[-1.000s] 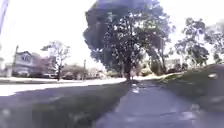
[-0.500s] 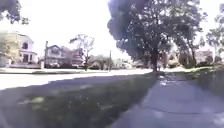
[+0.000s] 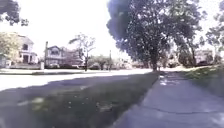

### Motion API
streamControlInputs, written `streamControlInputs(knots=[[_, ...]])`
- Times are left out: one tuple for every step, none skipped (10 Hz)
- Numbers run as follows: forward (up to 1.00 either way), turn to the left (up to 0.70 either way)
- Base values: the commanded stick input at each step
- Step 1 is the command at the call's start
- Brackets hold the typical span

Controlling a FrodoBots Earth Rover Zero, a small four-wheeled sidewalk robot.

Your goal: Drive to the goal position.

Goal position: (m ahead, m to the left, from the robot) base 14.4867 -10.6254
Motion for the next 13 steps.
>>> streamControlInputs(knots=[[-0.70,0.00],[-0.51,0.00],[0.00,0.00],[0.00,-0.06],[0.00,-0.33],[0.00,-0.70],[0.00,-0.70],[0.00,-0.70],[0.00,-0.70],[0.00,-0.70],[0.00,-0.70],[0.00,-0.70],[0.00,-0.70]])
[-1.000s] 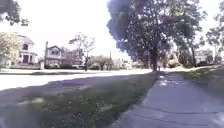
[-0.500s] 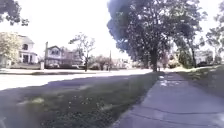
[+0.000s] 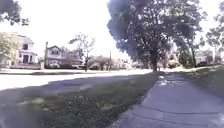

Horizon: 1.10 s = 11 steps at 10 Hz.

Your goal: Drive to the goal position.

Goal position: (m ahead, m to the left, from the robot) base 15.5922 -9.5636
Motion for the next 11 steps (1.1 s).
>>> streamControlInputs(knots=[[0.00,-0.70],[0.00,-0.70],[0.00,-0.70],[0.00,-0.70],[0.00,-0.70],[0.00,-0.70],[0.00,-0.70],[0.00,-0.67],[0.00,-0.37],[0.00,-0.07],[0.00,0.00]])
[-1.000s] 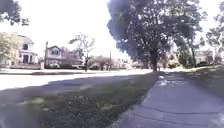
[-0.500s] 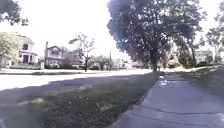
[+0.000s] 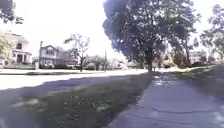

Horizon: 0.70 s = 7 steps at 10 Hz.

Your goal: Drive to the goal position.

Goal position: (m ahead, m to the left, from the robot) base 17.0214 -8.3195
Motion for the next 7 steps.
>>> streamControlInputs(knots=[[0.00,0.00],[0.00,0.00],[0.00,0.00],[0.00,0.00],[0.00,0.00],[0.00,0.00],[0.00,0.00]])
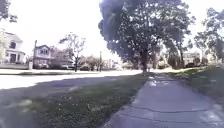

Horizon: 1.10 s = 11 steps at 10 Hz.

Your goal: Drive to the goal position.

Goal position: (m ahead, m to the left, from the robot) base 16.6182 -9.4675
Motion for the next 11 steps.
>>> streamControlInputs(knots=[[0.00,0.00],[0.00,-0.24],[0.00,-0.70],[0.00,-0.70],[0.00,-0.70],[0.00,-0.70],[0.00,-0.70],[0.00,-0.10],[0.00,0.00],[0.00,0.00],[0.00,0.00]])
